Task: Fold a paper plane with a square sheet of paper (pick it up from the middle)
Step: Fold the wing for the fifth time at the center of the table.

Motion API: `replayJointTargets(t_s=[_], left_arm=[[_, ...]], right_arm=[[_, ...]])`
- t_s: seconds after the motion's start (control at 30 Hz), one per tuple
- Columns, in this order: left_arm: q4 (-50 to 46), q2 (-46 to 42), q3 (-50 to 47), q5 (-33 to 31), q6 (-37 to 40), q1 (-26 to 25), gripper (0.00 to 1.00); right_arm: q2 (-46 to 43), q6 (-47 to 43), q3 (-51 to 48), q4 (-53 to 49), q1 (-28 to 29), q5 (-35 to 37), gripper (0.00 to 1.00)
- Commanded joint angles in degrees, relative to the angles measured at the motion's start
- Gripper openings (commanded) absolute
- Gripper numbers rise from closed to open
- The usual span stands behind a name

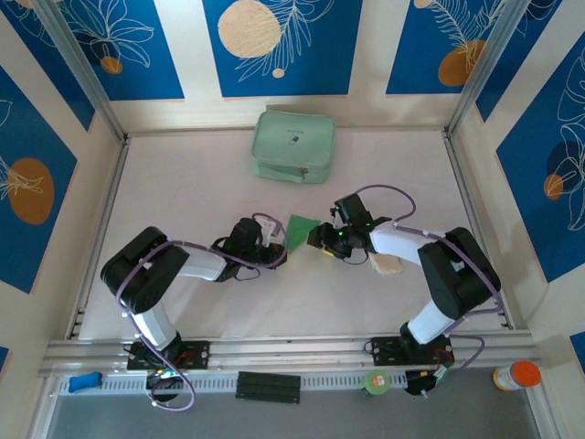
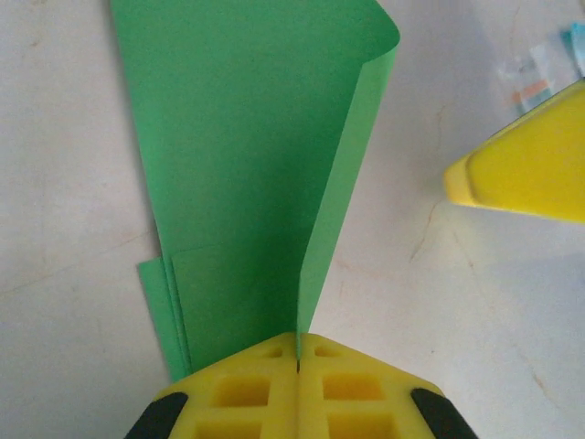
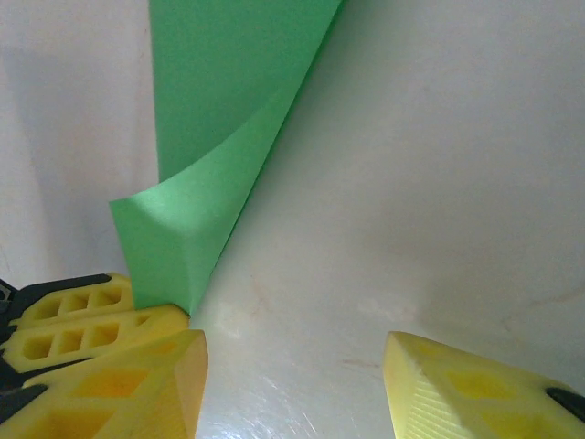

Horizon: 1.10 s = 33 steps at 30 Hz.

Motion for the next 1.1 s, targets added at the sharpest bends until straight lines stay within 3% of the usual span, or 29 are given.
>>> replayJointTargets(t_s=[0.0,0.47,1.07], left_arm=[[4.1,0.3,-1.5,2.5,-4.1,1.2,0.04],[11.7,3.2,-4.5,3.9,-10.1,2.7,0.07],[15.6,5.5,-5.8,4.5,-15.0,3.2,0.12]], right_arm=[[2.4,-2.6,3.7,-1.0,0.9,-2.2,0.53],[10.9,-4.5,11.1,-5.2,2.6,0.6,0.42],[17.6,-5.1,15.8,-6.9,4.4,0.9,0.50]])
